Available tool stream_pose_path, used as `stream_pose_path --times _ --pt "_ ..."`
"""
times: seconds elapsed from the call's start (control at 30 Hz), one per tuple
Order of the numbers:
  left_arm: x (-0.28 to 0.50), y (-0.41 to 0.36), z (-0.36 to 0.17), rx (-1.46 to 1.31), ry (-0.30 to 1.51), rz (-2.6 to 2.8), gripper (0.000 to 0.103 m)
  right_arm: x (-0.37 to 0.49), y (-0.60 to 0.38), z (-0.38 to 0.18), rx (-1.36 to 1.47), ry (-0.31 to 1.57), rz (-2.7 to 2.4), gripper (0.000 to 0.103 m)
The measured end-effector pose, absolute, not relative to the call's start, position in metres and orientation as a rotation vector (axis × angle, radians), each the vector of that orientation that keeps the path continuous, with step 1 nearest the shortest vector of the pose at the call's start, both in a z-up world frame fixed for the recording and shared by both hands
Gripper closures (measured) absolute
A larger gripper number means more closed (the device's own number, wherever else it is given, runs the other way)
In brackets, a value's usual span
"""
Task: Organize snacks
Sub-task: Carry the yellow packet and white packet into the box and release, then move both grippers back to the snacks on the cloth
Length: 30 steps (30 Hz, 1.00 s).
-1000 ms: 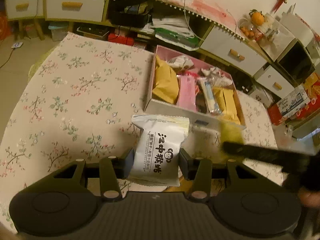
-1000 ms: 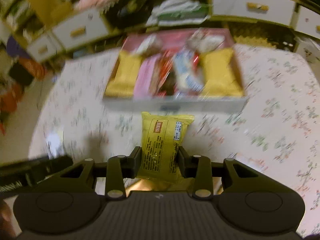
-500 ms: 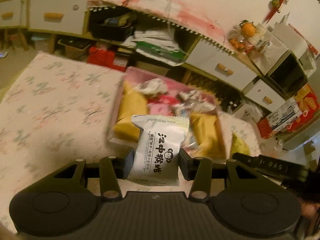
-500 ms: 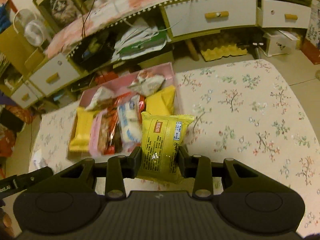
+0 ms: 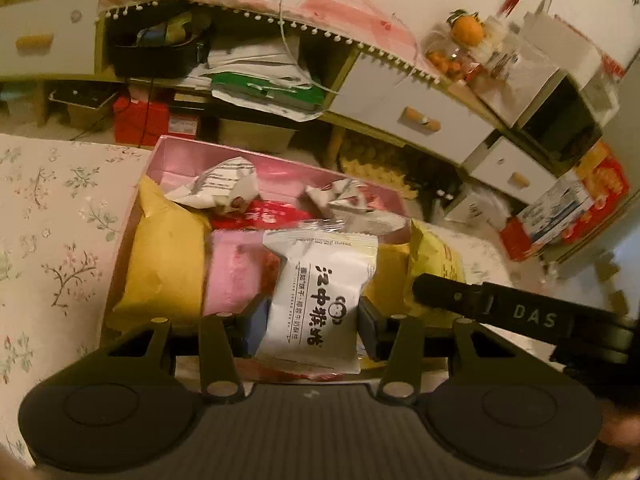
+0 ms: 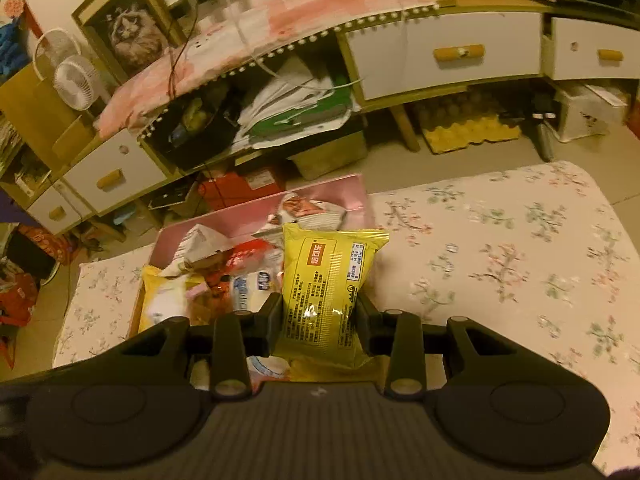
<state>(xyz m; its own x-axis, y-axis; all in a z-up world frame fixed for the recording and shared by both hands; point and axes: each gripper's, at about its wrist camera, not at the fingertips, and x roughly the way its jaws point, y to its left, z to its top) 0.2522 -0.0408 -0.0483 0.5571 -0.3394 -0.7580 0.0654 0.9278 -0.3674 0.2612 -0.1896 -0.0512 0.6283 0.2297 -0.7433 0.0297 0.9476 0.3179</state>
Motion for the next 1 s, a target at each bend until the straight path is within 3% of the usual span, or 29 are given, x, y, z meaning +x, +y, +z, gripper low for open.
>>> stream_pose_path --times 0.17,0.23,0.3,0.37,1.0 --pt "0.255 -0.036 -0.049 -0.312 0.935 -0.228 0.045 0.265 -0.173 -0.053 0.269 0.881 0.162 0.068" --pt "0.255 -0.031 -0.045 -0.317 0.934 -0.218 0.031 0.265 -0.17 -0.052 0.26 0.876 0.176 0.067" --pt "0.252 -0.023 -0.039 -0.335 0.918 -0.209 0.024 0.265 -0.171 -0.051 0.268 0.875 0.187 0.065" --pt "0.249 -0.017 -0.031 -0.348 0.905 -0.206 0.024 0.264 -0.172 -0.049 0.267 0.863 0.178 0.06" --pt "0.148 -0.01 0.014 -0.135 0.961 -0.223 0.021 0.186 -0.169 0.006 0.312 0.962 0.133 0.054"
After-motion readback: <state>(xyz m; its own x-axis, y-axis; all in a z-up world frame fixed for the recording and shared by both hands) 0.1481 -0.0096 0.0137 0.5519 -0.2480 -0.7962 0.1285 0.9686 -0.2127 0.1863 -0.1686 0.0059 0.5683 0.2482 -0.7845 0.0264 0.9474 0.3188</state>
